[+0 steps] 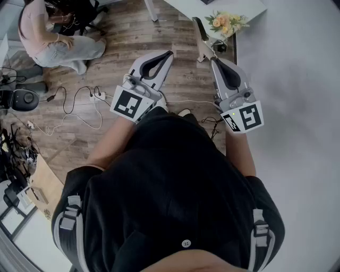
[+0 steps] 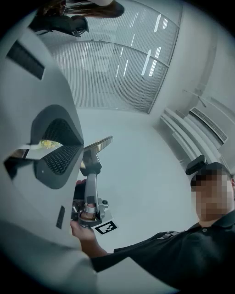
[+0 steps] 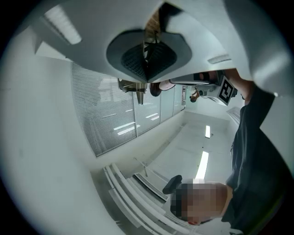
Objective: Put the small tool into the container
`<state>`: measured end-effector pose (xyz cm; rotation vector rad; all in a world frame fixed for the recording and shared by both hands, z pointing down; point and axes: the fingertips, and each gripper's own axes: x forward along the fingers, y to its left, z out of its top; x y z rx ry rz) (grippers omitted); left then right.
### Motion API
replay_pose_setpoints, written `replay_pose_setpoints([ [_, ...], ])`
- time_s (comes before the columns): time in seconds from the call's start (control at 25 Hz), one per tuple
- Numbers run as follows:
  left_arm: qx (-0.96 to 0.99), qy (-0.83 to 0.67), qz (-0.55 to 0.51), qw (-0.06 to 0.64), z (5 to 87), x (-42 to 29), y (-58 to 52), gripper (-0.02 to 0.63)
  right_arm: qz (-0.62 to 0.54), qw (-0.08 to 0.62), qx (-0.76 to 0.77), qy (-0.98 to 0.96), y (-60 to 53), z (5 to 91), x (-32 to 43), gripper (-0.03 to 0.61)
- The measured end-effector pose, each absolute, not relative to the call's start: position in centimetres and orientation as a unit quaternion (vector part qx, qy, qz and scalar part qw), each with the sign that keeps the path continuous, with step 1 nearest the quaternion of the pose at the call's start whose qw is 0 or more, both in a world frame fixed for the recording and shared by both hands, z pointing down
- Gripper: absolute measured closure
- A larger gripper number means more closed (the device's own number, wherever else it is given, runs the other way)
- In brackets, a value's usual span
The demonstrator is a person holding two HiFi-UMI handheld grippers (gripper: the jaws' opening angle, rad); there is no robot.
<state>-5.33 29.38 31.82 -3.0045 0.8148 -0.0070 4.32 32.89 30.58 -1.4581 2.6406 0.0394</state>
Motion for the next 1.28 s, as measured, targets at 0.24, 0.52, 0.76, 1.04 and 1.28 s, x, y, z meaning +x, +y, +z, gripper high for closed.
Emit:
replay_pose_setpoints([
  [0.24, -0.965, 0.263, 0.001, 0.008, 32.1, -6.2, 28.7, 0.607, 0.008, 0.062, -0.481, 0.875, 32.1, 30.9, 3.1, 0.565],
  [0.52, -0.966, 0.258, 0.002, -0.015, 33.1, -7.0, 27.8, 0.607, -0.008, 0.069, -0.467, 0.882, 31.1, 31.6, 1.8, 0.565],
  [0.76, -0.964, 0.266, 0.002, -0.002, 32.8, -9.2, 26.6, 0.607, -0.014, 0.071, -0.455, 0.888, 29.7, 31.5, -1.1, 0.565],
  [1.04, -0.959, 0.282, 0.002, -0.006, 32.7, -12.5, 24.5, 0.607, -0.008, 0.072, -0.437, 0.896, 27.5, 31.0, -4.5, 0.565],
  [1.28, -0.957, 0.289, 0.013, -0.014, 32.4, -15.5, 21.9, 0.607, -0.006, 0.060, -0.430, 0.901, 24.7, 31.1, -7.6, 0.565],
])
